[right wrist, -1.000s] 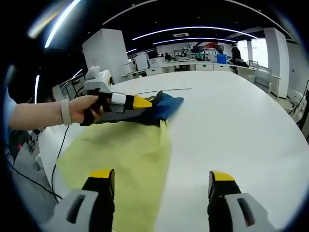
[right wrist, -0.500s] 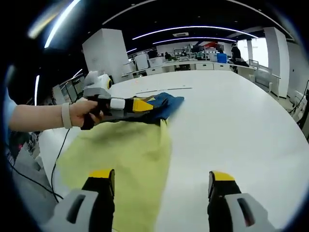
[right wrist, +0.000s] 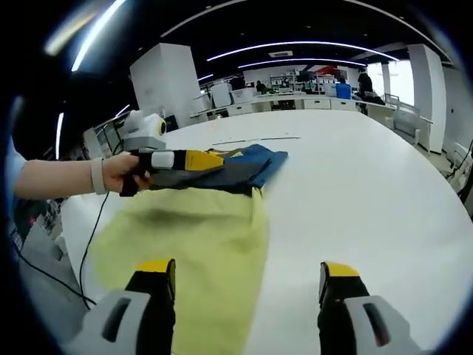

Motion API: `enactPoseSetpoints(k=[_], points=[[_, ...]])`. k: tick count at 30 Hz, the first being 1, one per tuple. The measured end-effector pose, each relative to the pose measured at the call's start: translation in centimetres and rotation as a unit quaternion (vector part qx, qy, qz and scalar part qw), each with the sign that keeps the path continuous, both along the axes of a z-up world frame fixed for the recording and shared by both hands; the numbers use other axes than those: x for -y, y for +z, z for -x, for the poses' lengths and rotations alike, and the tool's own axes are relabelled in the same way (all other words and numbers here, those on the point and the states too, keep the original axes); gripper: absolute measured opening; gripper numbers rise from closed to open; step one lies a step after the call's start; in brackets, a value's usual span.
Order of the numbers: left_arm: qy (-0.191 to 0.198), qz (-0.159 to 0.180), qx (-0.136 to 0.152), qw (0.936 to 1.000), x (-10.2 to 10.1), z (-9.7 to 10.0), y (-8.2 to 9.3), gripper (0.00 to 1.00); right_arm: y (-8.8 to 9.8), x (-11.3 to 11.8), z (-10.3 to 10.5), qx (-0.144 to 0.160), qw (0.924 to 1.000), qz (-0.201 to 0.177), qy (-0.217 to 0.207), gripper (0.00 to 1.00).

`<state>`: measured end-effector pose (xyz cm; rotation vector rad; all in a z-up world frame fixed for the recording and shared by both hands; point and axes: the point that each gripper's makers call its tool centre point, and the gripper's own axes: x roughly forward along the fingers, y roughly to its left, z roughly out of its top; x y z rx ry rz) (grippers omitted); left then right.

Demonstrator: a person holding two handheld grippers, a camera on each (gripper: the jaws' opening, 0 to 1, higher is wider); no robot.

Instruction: Fold the garment on the visible template until the final outline fits inside the template.

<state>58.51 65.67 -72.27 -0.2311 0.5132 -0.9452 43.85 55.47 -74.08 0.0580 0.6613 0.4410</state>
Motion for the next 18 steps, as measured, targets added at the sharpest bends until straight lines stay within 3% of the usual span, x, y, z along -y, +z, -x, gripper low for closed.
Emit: enactPoseSetpoints(k=[6,18], points=[[0.005,-0.003,0.004,1.0,-1.6,0.2,0.5,0.91,0.4,-0.4,-0.4,0.005,1.0,0.001,0.008,0.8],[0.029,-0.019,0.005,0.9994,-6.8,1.3,0.5,0.89,0.7,-1.6,-0.8,0.007,0.9997,0.003,0.024,0.8]])
